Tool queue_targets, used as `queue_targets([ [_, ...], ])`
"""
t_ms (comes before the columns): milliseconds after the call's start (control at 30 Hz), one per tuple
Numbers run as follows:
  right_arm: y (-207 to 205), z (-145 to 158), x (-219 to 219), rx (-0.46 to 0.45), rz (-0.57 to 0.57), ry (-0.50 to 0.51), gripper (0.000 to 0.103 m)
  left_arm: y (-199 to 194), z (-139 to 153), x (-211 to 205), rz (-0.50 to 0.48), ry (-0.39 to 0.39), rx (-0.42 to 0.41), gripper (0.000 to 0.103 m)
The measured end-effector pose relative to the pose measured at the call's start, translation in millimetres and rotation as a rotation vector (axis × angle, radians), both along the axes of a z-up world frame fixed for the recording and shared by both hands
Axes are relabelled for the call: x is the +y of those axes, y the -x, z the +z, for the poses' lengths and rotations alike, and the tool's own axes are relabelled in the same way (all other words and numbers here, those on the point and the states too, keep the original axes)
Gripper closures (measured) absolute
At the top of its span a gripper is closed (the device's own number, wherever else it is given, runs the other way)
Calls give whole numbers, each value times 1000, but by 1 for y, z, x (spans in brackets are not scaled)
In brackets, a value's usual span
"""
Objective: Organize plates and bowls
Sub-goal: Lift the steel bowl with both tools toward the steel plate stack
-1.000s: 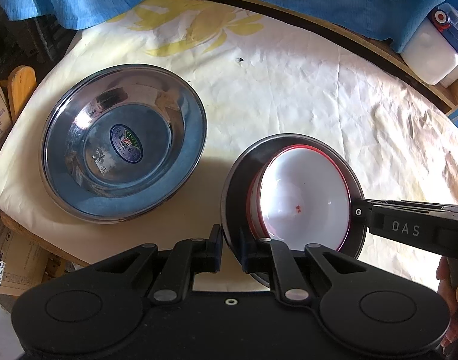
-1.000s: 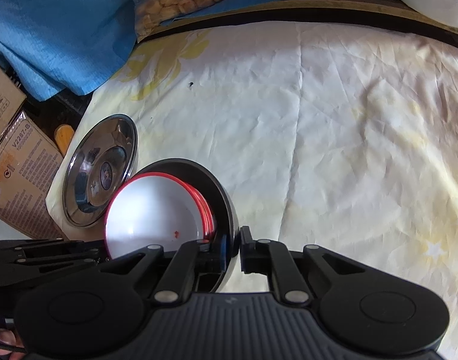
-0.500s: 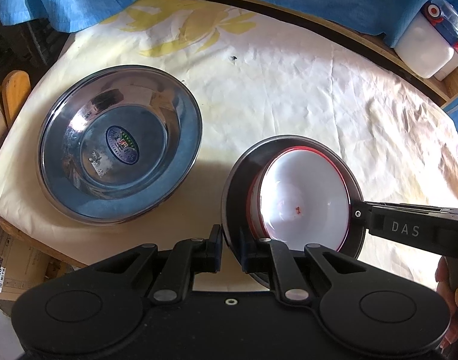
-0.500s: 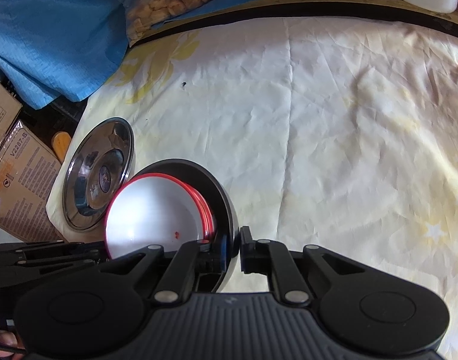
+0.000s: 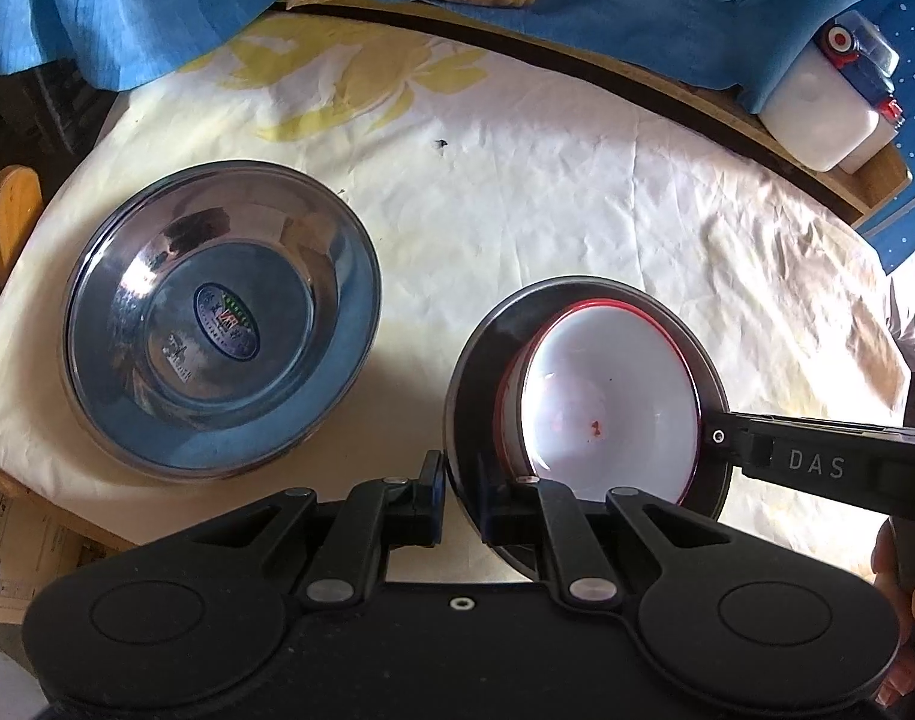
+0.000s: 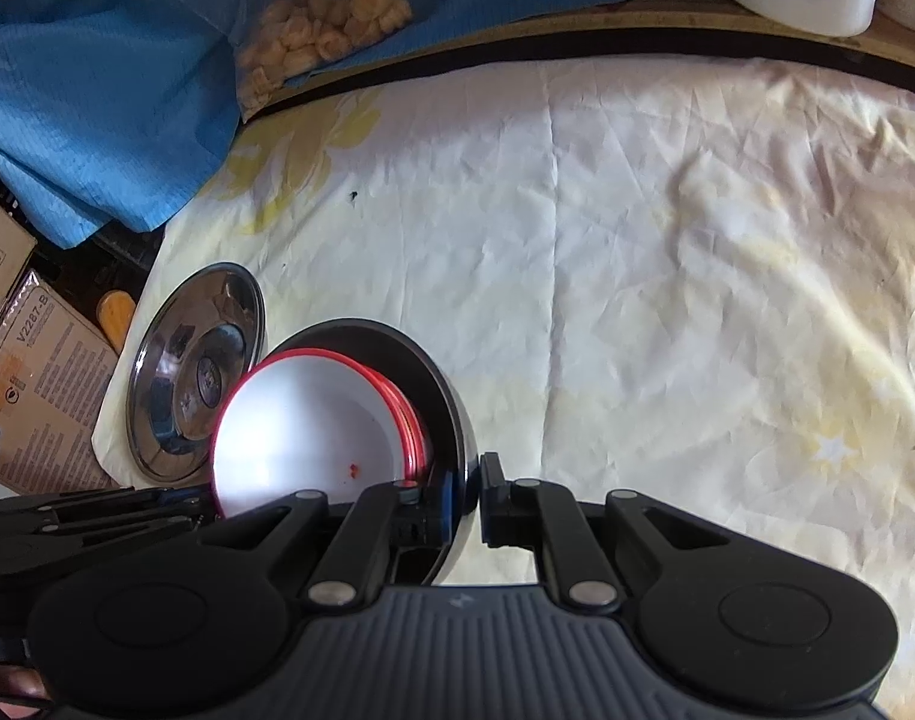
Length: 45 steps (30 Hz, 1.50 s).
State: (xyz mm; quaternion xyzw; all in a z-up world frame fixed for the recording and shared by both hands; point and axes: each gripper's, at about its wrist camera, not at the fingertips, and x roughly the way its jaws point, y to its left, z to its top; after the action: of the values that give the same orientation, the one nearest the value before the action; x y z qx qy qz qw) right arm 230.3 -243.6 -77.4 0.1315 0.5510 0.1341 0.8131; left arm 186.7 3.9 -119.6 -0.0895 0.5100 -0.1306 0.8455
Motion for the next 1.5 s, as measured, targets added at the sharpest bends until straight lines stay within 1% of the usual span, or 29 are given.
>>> queue_targets([
  [433, -2, 9, 0, -8, -29, 17, 94, -4, 5, 1, -28, 22, -14, 93],
  [833, -17, 27, 11, -36, -16, 34, 94, -15, 18, 13, -10, 43, -37, 93],
  [1167, -28, 37, 28, -51, 26, 28, 94, -21, 30, 34, 30, 42, -48, 93],
  [1500, -40, 40, 59, -56, 95, 30, 94, -23, 32, 61, 93, 42, -48, 93],
])
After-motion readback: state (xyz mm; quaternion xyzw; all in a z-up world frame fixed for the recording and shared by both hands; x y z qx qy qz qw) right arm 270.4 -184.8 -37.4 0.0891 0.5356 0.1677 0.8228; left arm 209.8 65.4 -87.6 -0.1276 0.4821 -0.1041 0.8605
